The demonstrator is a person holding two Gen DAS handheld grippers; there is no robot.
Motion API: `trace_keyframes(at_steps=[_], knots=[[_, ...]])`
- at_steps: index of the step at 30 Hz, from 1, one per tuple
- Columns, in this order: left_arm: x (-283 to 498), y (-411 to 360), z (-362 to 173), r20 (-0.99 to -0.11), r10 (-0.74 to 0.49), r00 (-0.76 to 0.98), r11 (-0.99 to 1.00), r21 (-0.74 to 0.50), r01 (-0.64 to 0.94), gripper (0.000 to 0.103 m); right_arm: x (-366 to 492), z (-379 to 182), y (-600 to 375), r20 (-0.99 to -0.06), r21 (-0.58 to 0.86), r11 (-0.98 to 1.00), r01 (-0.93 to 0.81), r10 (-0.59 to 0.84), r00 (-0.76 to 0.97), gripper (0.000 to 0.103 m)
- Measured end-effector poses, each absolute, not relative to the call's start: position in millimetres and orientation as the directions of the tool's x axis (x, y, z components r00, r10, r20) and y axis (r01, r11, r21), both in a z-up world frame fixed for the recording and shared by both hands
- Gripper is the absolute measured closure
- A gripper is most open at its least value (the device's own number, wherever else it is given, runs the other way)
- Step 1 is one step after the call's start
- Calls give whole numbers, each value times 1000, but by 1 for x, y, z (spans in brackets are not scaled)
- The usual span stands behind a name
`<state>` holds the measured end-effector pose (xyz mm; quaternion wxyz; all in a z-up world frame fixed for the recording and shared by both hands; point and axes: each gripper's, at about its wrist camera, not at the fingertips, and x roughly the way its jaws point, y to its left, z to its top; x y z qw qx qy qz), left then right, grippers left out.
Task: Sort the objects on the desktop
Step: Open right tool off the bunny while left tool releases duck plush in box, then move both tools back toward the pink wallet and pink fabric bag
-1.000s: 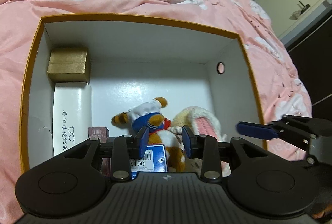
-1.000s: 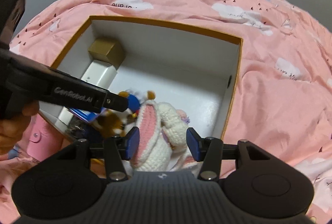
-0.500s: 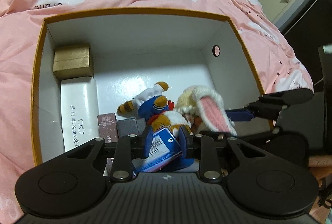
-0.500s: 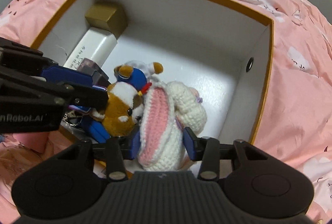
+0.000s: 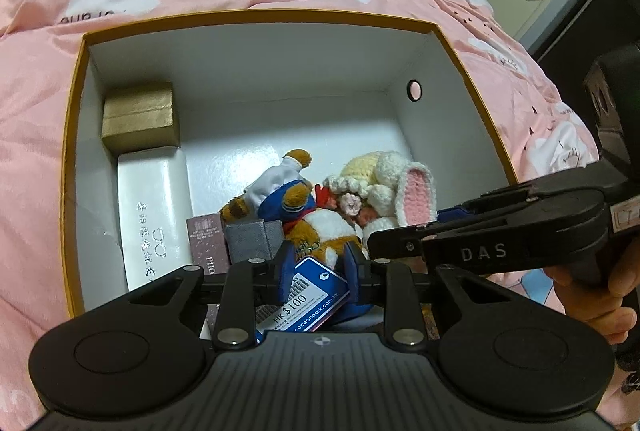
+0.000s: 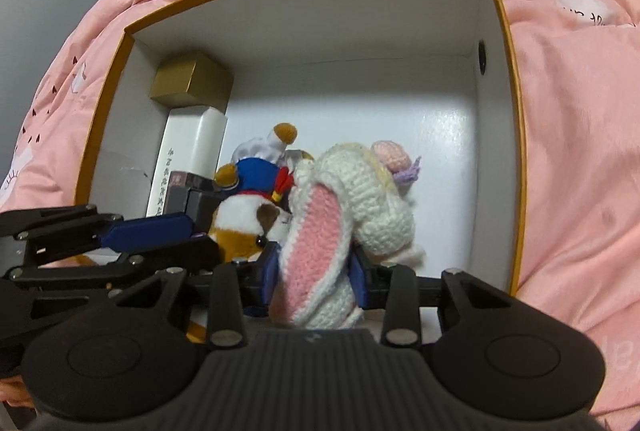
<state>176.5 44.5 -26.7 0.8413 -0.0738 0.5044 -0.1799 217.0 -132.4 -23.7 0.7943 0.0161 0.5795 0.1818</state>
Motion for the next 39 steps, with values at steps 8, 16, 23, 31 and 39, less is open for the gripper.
trace_keyframes(at_steps=[8, 16, 23, 31, 39], knots=[[174, 32, -42, -847, -362, 390, 927, -283, 247, 78, 215, -46, -121, -933, 174, 938, -301, 255, 253, 65], [165, 37, -31, -820, -373, 434, 925, -292, 243, 78, 203, -29, -121, -907, 142, 922, -360, 266, 325, 60], [144, 42, 0, -778, -385, 496, 922, -307, 235, 78, 177, 7, -130, -836, 125, 911, -393, 310, 453, 55], [94, 59, 28, -767, -320, 556, 945, -222, 239, 75, 120, 23, -135, -701, 221, 865, -450, 462, 543, 50], [47, 78, 31, -814, -184, 551, 981, -119, 153, 74, 84, -13, -134, -717, 389, 823, -414, 552, 425, 50]])
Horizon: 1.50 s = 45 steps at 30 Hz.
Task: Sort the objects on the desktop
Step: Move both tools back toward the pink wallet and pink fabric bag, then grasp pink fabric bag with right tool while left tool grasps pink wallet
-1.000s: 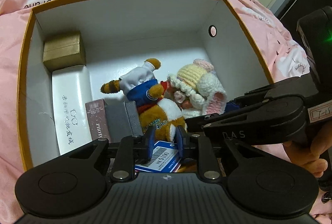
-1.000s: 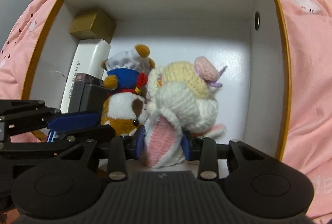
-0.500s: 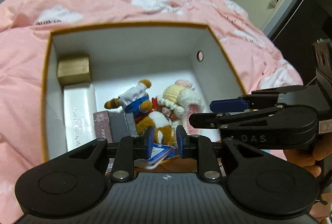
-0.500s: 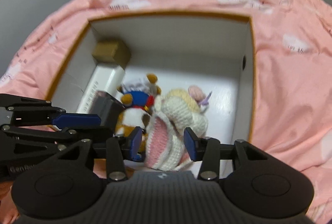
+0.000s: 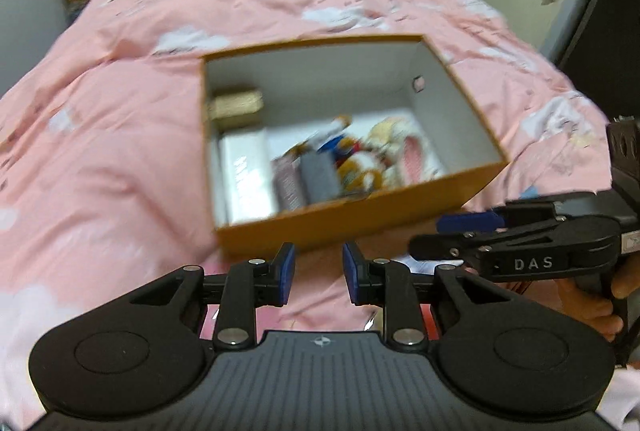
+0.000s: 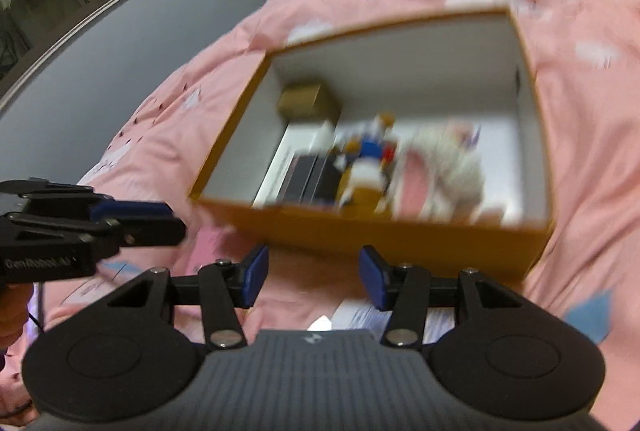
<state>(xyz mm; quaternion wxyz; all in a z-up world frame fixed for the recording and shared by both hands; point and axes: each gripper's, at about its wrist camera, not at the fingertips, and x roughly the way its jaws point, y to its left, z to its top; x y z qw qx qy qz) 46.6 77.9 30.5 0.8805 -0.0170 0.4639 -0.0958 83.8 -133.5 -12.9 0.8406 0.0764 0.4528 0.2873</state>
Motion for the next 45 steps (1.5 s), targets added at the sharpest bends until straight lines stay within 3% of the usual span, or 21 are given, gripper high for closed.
trace_keyframes(at_steps=[9, 18, 27, 36, 40, 45], knots=[[18, 103, 0, -901, -109, 421, 991, -130, -22, 74, 70, -42, -114, -708, 588, 727, -355, 675, 209, 50], [1, 114, -5, -908, -148, 392, 986, -166, -13, 74, 80, -79, -88, -725, 673, 702, -234, 688, -20, 50], [-5, 115, -17, -922, -161, 353, 984, -177, -16, 74, 84, -113, -73, -657, 753, 650, -102, 733, -178, 54], [3, 108, -7, -897, -117, 427, 988, -149, -41, 74, 83, -74, -85, -657, 741, 628, -236, 752, -62, 73], [15, 111, -10, -892, -107, 440, 979, -171, -108, 73, 79, -39, -90, -708, 623, 681, -384, 700, 93, 77], [33, 105, -22, -896, -6, 443, 986, -79, -146, 72, 77, -15, -84, -748, 414, 746, -521, 605, 272, 78]])
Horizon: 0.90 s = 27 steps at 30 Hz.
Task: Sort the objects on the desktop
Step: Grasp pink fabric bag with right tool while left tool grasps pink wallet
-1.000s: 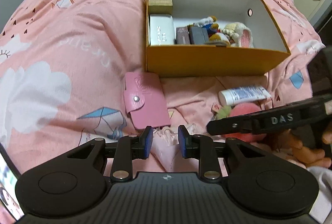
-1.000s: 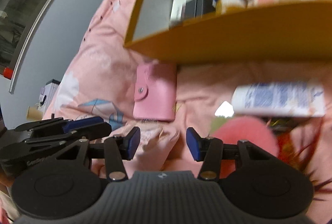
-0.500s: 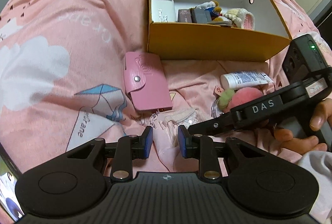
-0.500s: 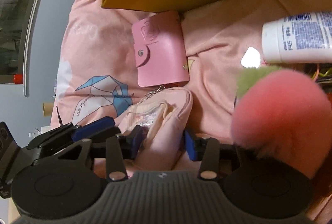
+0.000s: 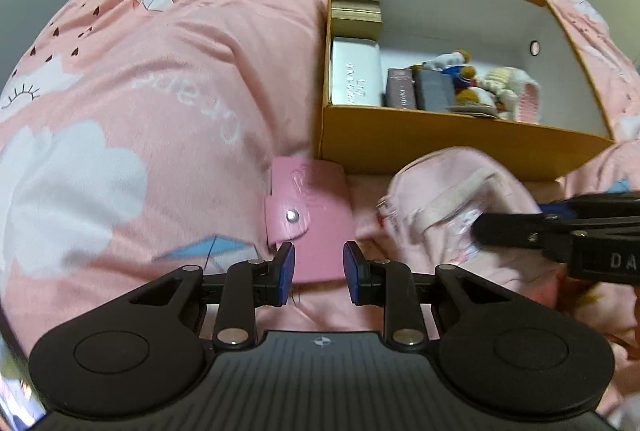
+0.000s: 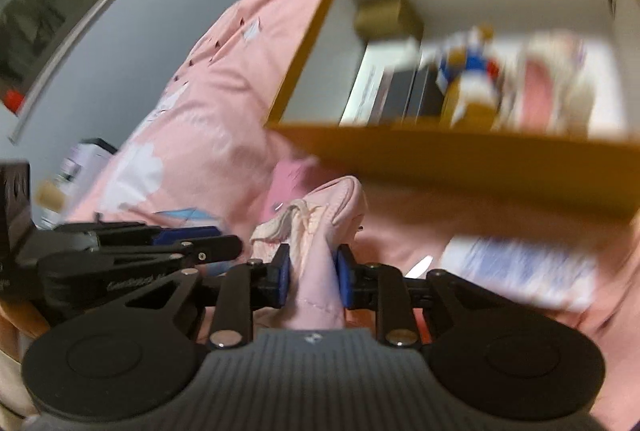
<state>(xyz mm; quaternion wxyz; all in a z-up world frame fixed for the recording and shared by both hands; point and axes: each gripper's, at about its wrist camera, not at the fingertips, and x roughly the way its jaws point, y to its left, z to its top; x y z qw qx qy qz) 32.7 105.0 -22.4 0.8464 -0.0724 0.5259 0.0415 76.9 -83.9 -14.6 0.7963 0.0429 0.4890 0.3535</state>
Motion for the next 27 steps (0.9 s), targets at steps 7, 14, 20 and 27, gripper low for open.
trace_keyframes(at_steps=[7, 14, 20, 27], knots=[[44, 122, -40, -890, 8, 457, 975, -95, -202, 53, 78, -33, -63, -797, 218, 776, -592, 492, 352, 78], [53, 135, -57, -895, -36, 444, 955, -162, -250, 50, 90, -56, -64, -828, 214, 795, -568, 456, 326, 77], [68, 137, -80, -931, -35, 363, 952, -142, -273, 48, 96, -63, -70, -837, 249, 801, -544, 461, 295, 75], [79, 148, -99, -937, -151, 316, 915, -253, -314, 35, 108, -75, -78, -841, 300, 806, -510, 476, 257, 71]])
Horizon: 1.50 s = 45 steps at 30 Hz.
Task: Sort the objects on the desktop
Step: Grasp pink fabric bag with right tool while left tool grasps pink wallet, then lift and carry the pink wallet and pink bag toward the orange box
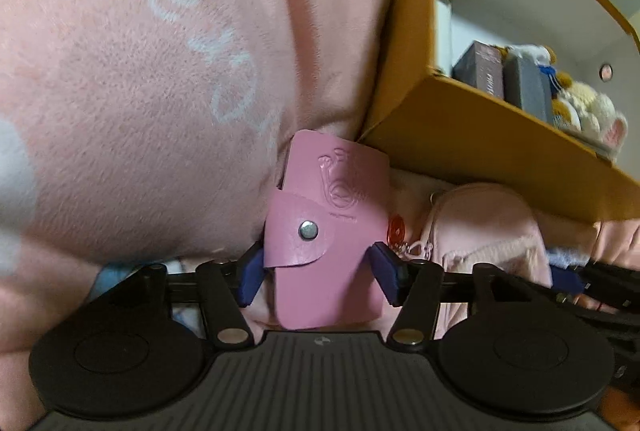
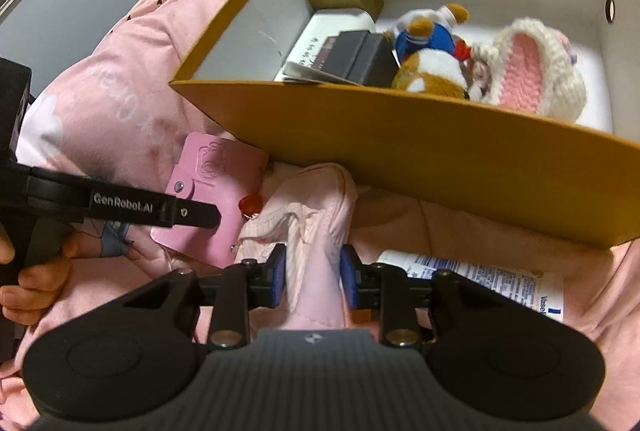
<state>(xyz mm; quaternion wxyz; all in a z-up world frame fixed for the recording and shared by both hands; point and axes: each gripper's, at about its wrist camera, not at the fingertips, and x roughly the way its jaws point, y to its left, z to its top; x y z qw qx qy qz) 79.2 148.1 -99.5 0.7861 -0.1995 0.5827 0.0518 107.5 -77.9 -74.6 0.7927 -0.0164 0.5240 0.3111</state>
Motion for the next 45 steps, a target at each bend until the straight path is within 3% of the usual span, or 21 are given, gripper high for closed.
trace_keyframes(at_steps=[6, 11, 14, 21, 28, 31, 35, 39, 45], knots=[[78, 150, -103, -930, -176, 324, 902, -284, -324, 36, 116, -81, -84, -834, 358, 804, -474, 504, 226, 67], [63, 150, -87, -910, -183, 372, 893, -312, -324, 64, 115, -79, -86, -828, 369, 803, -468, 513, 227, 66], [54, 141, -74, -894, -208, 397, 905, -330, -269, 70, 115, -78, -89, -824, 381, 803, -458, 520, 226, 66], [56, 134, -63, -843, -277, 462, 879, -417, -233, 72, 124, -85, -95, -808, 459, 797, -391, 558, 188, 64], [69, 136, -81, -865, -234, 444, 882, -381, -278, 75, 133, -95, -95, -795, 515, 787, -341, 587, 153, 65], [68, 136, -81, -869, -227, 440, 883, -374, -283, 78, 131, -92, -93, -793, 515, 782, -352, 590, 151, 70], [63, 135, -71, -875, -205, 439, 895, -349, -277, 79, 119, -75, -89, -788, 477, 773, -419, 587, 186, 78], [49, 129, -47, -867, -201, 455, 910, -338, -242, 79, 101, -45, -87, -789, 369, 775, -514, 553, 268, 79], [28, 115, 5, -819, -213, 533, 931, -335, -143, 79, 80, 7, -111, -754, 330, 754, -568, 572, 322, 80]])
